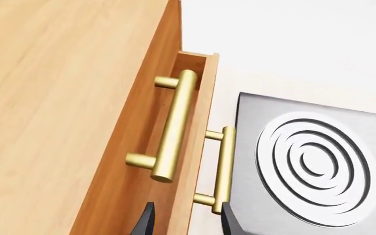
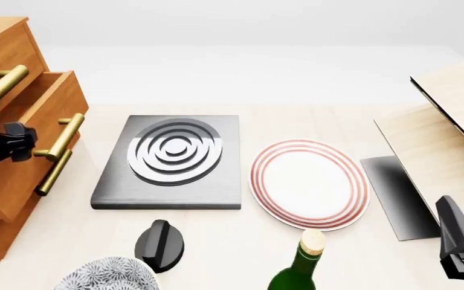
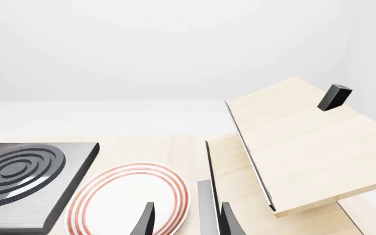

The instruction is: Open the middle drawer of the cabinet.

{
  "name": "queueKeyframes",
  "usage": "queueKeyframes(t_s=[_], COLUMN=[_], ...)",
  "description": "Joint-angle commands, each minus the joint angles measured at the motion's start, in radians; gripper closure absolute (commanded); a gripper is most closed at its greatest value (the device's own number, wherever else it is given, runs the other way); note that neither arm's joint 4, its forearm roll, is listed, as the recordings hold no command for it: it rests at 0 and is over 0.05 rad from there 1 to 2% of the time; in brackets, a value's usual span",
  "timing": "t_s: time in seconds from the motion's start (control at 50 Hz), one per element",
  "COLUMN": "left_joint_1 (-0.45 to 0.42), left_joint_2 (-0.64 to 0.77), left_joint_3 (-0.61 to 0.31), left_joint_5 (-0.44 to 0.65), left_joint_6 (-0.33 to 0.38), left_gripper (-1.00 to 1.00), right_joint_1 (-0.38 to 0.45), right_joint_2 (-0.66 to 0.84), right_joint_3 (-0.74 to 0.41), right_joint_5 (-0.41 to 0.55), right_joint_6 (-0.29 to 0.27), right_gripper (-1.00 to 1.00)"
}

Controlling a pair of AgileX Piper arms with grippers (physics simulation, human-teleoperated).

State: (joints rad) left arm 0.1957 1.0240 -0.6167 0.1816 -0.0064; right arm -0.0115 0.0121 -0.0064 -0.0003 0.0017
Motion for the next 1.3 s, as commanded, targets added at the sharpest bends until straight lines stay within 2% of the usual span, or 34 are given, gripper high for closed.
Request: queueKeyframes(t_s=[0.02, 0.72, 0.88, 1.3], left_joint_1=[-0.001, -0.006, -0.042, -0.069], left_joint_2=[0.014, 0.067, 0.088, 0.117], left_joint_3=[0.007, 0.049, 0.061, 0.080], left_joint_5=[-0.016, -0.055, -0.066, -0.089], left_joint_6=[-0.017, -0.035, -0.049, -0.051], left_gripper=[-1.00, -1.00, -1.00, -1.00], right_joint_1=[0.003, 0.003, 0.003, 0.003], right_joint_2=[0.000, 0.000, 0.000, 0.000], right_joint_3=[0.001, 0.001, 0.001, 0.001], right_joint_5=[-0.002, -0.002, -0.002, -0.002], right_joint_6=[-0.001, -0.001, -0.001, -0.001], right_gripper=[-1.00, -1.00, -1.00, -1.00])
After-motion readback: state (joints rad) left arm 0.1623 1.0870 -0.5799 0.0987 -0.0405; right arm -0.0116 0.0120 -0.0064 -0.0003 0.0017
